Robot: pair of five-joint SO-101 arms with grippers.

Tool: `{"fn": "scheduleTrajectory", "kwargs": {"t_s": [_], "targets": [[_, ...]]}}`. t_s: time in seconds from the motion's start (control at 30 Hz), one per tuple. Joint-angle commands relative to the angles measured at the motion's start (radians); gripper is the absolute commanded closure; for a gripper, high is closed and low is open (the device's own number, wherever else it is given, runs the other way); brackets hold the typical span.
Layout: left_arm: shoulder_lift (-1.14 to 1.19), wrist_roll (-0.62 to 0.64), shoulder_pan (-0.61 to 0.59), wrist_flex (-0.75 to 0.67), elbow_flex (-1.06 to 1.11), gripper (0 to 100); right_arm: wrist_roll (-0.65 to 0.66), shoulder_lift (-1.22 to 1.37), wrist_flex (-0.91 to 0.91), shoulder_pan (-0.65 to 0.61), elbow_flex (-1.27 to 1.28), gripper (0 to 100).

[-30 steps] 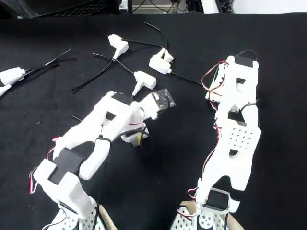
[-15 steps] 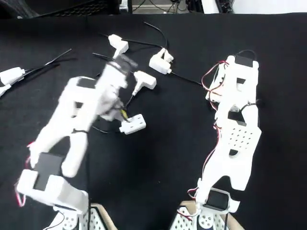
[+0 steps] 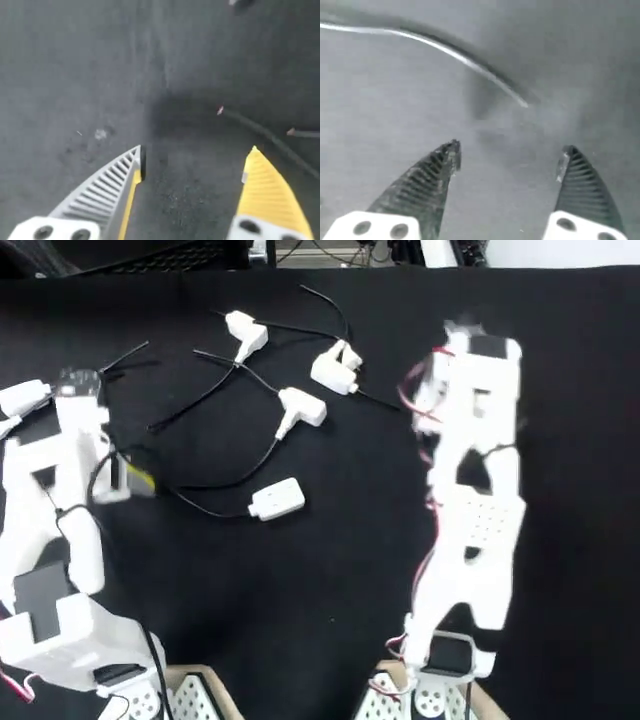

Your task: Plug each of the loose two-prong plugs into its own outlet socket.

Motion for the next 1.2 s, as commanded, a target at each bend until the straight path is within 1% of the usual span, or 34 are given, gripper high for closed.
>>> {"fn": "scheduleTrajectory", "kwargs": {"t_s": [0.0,0.07,0.17,0.23,0.33,0.4,0.6,0.83,0.93,1.0,1.17], "targets": [[-0.014,0.014,-0.027,-0.149,0.159,68,0.009,0.025,0.026,-0.074,-0.171,68.9],[-0.031,0.068,-0.028,-0.201,0.211,68,0.009,0.050,0.026,-0.080,-0.205,68.8],[-0.069,0.121,-0.028,-0.229,0.234,68,0.011,0.079,0.018,-0.080,-0.245,68.8],[-0.075,0.143,-0.027,-0.239,0.252,68,0.008,0.090,-0.025,-0.074,-0.286,68.8],[-0.084,0.152,-0.027,-0.285,0.295,68,0.003,0.108,-0.147,-0.068,-0.380,68.8],[-0.086,0.152,-0.024,-0.287,0.305,68,0.003,0.133,-0.233,-0.081,-0.412,68.8],[-0.086,0.153,-0.022,-0.284,0.309,68,0.003,0.222,-0.446,-0.173,-0.423,68.9],[-0.086,0.153,-0.021,-0.282,0.312,68,0.009,0.343,-0.804,-0.276,-0.420,69.1],[-0.086,0.153,-0.021,-0.282,0.312,68,0.009,0.395,-0.921,-0.295,-0.424,69.1],[-0.086,0.153,-0.021,-0.282,0.314,68,0.003,0.414,-0.961,-0.295,-0.426,69.1],[-0.086,0.153,-0.024,-0.282,0.314,68,0.003,0.437,-0.961,-0.258,-0.424,69.1]]}}
